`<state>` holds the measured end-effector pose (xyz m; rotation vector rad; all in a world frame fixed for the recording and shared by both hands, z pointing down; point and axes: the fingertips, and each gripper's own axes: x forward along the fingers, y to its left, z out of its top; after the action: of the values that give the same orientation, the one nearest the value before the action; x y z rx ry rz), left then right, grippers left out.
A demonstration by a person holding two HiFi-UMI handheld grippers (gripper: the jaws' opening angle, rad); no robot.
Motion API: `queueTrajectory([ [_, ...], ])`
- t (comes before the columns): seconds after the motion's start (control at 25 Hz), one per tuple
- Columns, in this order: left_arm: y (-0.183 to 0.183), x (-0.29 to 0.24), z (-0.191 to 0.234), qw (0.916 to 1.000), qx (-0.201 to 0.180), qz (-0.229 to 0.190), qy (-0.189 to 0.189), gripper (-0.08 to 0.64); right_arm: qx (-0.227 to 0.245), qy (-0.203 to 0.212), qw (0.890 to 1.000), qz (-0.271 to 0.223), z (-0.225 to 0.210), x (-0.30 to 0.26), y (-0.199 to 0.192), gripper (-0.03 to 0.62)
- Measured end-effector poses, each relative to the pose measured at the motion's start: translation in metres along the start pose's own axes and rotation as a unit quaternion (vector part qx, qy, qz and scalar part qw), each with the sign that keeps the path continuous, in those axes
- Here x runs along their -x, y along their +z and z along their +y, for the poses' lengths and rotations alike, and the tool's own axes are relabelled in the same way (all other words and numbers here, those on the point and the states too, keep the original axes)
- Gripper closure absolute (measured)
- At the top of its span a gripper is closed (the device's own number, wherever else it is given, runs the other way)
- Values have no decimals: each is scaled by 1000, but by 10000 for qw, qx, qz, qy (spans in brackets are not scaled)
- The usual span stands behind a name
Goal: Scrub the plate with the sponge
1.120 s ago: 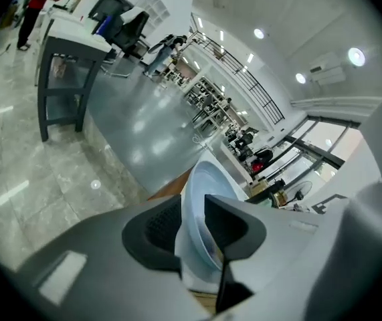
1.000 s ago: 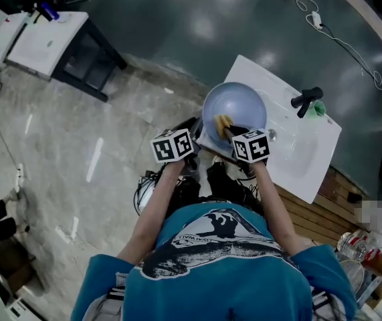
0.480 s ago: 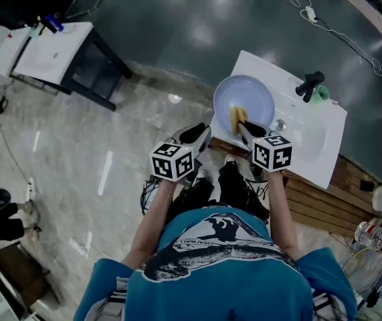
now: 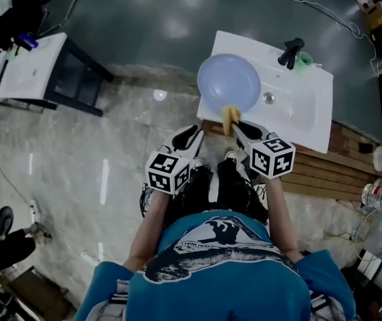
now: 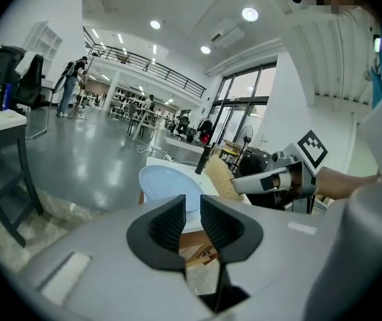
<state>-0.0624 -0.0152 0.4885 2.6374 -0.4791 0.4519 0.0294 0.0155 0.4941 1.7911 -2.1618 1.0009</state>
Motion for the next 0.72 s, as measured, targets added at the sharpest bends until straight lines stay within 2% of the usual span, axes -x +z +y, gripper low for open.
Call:
queueTrajectory([
  [0.28,-21,-3,-31,9998,4,117,-170,480,-66,-83,9999,57,-7,26,-21,558],
  [0.72,-44,13,-99,10000,3,49,-24,485,63,269,9996,52,2,82,-58,558],
])
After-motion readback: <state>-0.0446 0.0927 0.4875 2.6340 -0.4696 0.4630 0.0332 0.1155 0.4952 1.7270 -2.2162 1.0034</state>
